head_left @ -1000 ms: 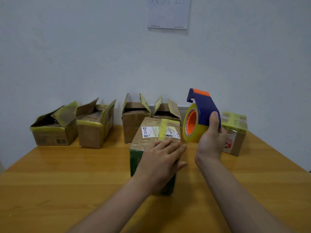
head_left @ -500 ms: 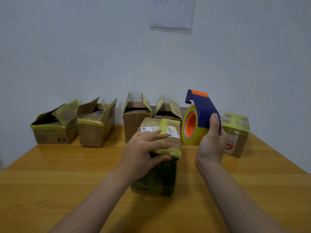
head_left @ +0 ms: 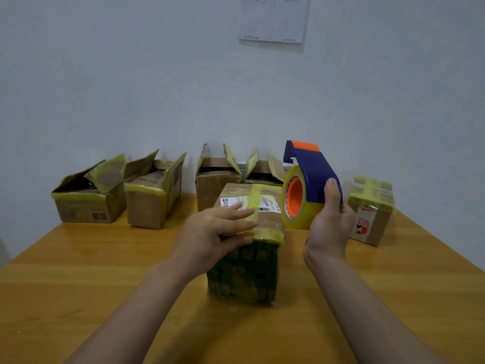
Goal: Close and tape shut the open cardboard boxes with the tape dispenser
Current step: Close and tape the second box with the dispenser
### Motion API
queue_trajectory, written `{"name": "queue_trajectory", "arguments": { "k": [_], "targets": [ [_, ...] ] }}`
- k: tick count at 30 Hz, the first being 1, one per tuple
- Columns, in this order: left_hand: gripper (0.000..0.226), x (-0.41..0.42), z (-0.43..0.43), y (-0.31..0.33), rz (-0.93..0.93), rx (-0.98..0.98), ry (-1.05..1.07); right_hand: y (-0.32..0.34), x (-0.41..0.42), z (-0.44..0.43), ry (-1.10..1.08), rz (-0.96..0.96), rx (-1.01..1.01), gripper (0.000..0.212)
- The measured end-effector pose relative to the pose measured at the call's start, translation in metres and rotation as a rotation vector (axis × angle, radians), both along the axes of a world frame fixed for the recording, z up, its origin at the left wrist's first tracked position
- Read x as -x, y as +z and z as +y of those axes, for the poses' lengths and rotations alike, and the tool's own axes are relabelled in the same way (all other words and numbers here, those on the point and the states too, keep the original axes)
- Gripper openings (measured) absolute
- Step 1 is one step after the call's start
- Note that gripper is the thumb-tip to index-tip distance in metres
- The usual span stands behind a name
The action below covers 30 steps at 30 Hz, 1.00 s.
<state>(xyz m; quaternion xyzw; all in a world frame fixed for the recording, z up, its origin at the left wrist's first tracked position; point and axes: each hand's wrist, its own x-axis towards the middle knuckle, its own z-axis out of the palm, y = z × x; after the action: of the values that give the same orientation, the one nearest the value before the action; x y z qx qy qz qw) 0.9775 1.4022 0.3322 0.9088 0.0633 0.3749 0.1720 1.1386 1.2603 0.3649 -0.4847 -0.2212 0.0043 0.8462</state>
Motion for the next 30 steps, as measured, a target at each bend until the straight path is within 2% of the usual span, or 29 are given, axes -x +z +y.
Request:
{"name": "queue_trajectory", "arguments": {
  "k": [4, 8, 13, 17, 21, 25, 30],
  "targets": [
    [0.032, 0.01, 0.009, -0.018, -0.122, 0.285, -0.026, -0.002, 0.001, 0.002, 0.004, 0.007, 0.0, 0.024],
    [0.026, 0.001, -0.004, -0.023, -0.195, 0.277, -0.03, -0.007, 0.006, 0.007, 0.037, 0.009, 0.01, 0.028],
    [0.033, 0.006, 0.0, -0.021, -0.143, 0.343, -0.052, -0.01, 0.012, 0.008, 0.088, -0.013, 0.025, 0.038],
    [0.034, 0.014, 0.005, -0.031, -0.226, 0.585, -0.078, -0.011, 0.012, 0.01, 0.105, -0.037, 0.054, 0.047],
    [0.029, 0.013, -0.003, -0.029, -0.245, 0.591, -0.05, -0.012, 0.008, 0.011, 0.088, -0.054, 0.082, 0.037],
    [0.03, 0.024, 0.003, -0.032, -0.263, 0.622, -0.04, -0.015, 0.005, 0.005, 0.085, -0.068, 0.088, 0.041],
    [0.03, 0.03, 0.003, -0.043, -0.363, 0.8, -0.058, -0.015, -0.001, 0.004, 0.064, -0.039, 0.082, 0.034]
  ]
}}
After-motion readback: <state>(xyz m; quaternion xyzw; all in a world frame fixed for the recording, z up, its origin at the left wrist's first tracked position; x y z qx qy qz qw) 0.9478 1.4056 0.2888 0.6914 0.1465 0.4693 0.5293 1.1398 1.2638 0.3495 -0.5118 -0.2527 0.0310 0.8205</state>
